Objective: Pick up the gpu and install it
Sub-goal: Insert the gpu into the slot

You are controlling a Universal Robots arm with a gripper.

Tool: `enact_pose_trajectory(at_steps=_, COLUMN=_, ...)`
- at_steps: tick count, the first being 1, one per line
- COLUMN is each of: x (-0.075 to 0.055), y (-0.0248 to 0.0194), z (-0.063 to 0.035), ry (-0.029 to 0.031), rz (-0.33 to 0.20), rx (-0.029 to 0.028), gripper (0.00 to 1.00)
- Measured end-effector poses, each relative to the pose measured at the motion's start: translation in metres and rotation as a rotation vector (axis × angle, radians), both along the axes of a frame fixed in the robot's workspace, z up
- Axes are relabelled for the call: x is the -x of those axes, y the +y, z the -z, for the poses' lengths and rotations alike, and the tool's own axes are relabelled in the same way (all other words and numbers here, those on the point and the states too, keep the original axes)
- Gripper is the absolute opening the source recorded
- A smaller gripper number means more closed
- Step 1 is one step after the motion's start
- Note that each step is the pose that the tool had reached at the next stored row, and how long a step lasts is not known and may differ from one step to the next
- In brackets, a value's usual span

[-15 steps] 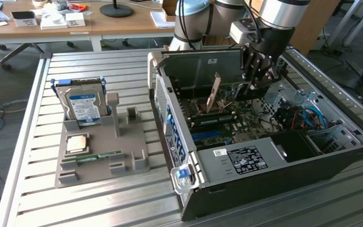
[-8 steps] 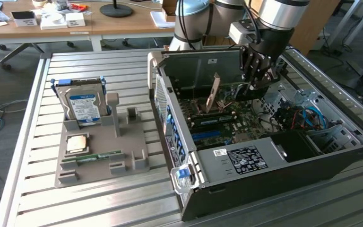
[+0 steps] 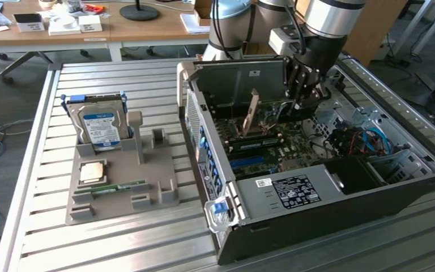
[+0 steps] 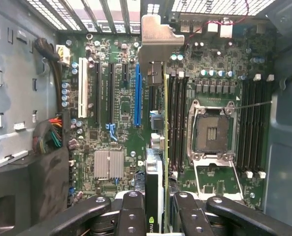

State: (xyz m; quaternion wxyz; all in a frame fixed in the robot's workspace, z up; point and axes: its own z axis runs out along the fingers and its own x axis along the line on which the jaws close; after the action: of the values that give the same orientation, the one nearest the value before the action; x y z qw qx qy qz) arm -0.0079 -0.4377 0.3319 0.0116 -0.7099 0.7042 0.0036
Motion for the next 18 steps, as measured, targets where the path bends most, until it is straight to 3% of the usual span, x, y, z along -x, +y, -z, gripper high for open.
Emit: enact_pose_trajectory(at_steps=18, x=0.0082, y=0.0, z=0.0062, ry=0.0, rz=0.0, rx=0.0001, gripper=0.27)
